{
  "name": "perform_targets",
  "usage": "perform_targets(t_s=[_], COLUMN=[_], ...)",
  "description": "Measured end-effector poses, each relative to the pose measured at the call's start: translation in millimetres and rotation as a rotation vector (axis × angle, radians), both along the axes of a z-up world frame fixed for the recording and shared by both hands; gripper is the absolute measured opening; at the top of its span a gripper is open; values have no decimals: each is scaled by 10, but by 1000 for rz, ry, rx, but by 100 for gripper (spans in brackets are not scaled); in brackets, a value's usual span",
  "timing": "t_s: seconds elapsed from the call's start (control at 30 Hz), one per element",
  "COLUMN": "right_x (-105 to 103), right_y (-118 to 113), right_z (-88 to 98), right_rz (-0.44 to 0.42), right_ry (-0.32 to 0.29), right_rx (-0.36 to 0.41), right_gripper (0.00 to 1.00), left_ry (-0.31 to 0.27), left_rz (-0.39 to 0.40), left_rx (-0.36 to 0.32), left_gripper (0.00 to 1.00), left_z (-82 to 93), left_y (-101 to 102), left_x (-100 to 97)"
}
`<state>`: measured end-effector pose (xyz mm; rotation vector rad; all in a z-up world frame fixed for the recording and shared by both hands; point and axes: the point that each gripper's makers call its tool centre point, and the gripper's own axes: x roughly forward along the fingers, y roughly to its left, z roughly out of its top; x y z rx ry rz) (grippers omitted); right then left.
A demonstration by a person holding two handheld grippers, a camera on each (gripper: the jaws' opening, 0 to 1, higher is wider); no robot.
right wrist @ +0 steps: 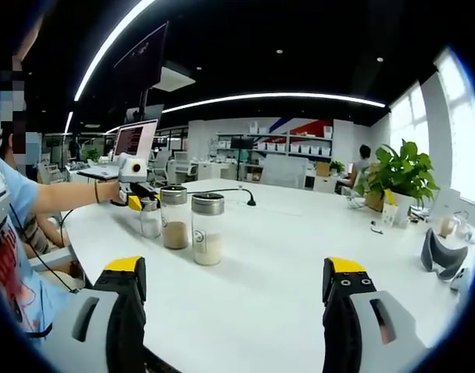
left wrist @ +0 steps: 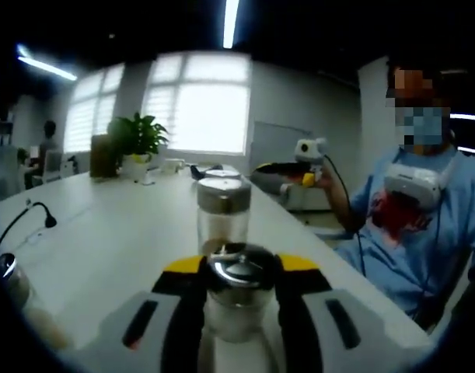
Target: Rotate the seasoning bottle until the label or dispensing opening points toward the visible target arrow and the bottle remains upright within the marked orientation range
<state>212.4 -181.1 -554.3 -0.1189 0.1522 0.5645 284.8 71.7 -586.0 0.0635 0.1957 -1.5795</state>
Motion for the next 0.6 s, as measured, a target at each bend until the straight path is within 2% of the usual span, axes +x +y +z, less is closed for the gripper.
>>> perform_targets(t_s=[0.27, 0.6], right_x=[-3, 17], right_y=[-1, -52], right_z=[1, -14], right_rz=[-2, -24], right_ry=[1, 8], right_rx=[4, 11], right_gripper=[97, 97], left_ry=[-11, -21], left_rz=[32, 157], left_rx=[22, 20], left_gripper=[36, 35], left_z=[-8, -19], left_y=[-1, 17], left_x=[23, 75])
